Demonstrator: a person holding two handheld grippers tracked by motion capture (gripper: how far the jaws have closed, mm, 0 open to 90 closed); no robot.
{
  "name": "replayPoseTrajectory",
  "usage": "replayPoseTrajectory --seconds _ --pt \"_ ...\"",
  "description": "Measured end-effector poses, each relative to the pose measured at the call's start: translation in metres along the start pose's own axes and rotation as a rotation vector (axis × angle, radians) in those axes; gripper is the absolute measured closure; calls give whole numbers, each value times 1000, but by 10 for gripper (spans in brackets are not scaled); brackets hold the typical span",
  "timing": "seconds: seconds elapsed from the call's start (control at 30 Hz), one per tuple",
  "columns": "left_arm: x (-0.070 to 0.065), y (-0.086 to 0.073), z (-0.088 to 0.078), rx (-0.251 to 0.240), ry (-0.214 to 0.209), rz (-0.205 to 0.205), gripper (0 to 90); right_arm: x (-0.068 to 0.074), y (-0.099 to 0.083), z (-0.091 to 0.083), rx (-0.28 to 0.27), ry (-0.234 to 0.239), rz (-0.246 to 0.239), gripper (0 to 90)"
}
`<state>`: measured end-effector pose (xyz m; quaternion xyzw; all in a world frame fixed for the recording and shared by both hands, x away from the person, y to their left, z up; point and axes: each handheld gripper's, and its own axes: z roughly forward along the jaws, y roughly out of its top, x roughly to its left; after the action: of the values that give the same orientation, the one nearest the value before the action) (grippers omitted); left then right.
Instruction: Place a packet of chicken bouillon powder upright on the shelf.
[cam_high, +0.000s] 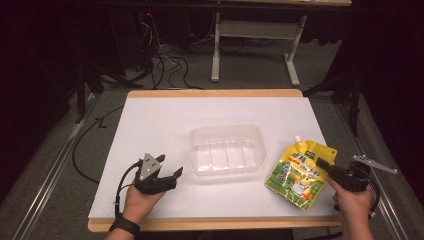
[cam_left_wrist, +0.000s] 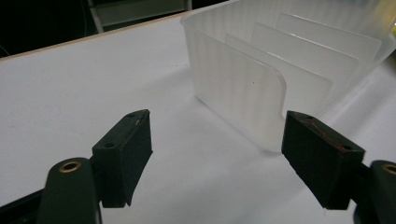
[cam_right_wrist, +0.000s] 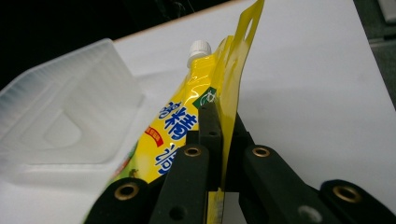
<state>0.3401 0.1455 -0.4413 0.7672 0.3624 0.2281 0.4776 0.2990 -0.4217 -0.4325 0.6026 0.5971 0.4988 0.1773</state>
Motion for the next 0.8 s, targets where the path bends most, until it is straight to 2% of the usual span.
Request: replayPoseTrajectory --seconds 0.13,0.17,0.2,0.23,0.47,0.63,0.67,0.7,0.73,0.8 --pt "-1 2 2 -9 -6 -4 249 15 5 -9 -44 8 -36 900" --pt "-1 2 3 -7 -9 1 249 24 8 -15 -76 15 -56 900" --pt "-1 2 3 -7 -9 1 249 24 8 -15 -76 15 -56 900" --pt "-1 2 3 -4 -11 3 249 32 12 -20 -106 20 -78 900" --pt "0 1 1 -8 -2 3 252 52 20 -28 -175 25 -139 900" --pt "3 -1 -4 -7 8 -1 253 60 25 -29 -219 -6 -177 900" --pt "3 -2 -5 -7 11 -2 253 61 28 -29 -241 -31 -189 900" --pt "4 -3 -6 -9 15 -6 253 61 28 -29 -241 -31 -189 900" --pt "5 -4 -9 -6 21 -7 253 60 30 -29 -269 -54 -188 900" --pt "7 -6 -12 -5 29 -16 255 57 33 -29 -295 -69 -182 900"
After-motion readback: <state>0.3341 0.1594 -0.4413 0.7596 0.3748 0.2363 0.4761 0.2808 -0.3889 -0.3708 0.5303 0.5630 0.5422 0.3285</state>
